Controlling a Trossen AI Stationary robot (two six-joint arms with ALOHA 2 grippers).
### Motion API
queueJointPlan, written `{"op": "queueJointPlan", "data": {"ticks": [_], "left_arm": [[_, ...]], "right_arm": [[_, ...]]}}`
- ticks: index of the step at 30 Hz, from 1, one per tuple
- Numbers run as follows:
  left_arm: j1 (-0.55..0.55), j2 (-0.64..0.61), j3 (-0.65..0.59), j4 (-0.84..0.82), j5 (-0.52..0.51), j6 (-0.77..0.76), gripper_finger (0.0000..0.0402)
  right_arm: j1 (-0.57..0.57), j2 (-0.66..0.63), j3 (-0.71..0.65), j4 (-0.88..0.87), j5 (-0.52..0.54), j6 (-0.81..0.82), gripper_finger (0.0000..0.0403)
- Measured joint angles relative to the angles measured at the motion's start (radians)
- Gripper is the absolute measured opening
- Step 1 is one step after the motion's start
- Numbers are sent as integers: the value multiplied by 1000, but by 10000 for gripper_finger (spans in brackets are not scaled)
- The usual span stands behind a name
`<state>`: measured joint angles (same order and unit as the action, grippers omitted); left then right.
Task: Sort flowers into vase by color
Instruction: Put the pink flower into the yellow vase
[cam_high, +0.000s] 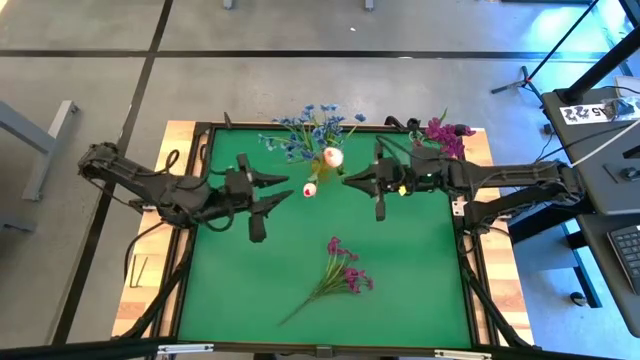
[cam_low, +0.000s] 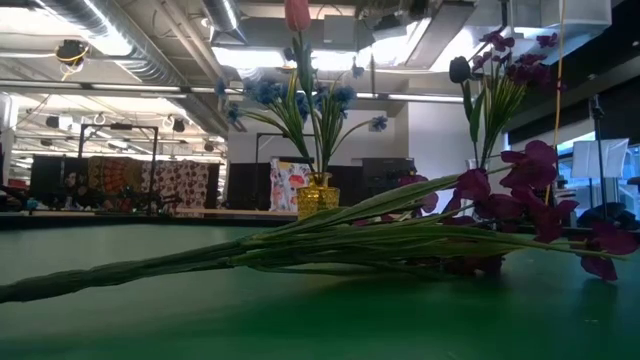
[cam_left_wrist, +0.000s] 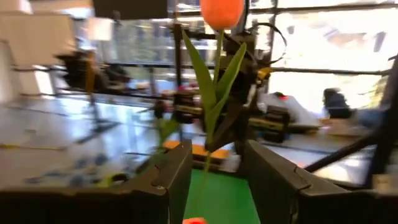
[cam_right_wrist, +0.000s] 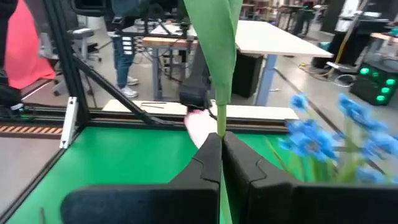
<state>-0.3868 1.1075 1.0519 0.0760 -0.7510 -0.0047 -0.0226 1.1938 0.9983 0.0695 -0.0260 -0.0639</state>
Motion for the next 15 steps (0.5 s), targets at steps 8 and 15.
{"op": "queueJointPlan", "data": {"ticks": [8,15], "left_arm": [[-69,-21,-43,-76,-138,18,136],[-19,-87,-221,40,-142,-54,136]], "right_arm": [[-87,-126,-280,344,-32,57,2],[-109,-50,-435,693,10,47,2]]}}
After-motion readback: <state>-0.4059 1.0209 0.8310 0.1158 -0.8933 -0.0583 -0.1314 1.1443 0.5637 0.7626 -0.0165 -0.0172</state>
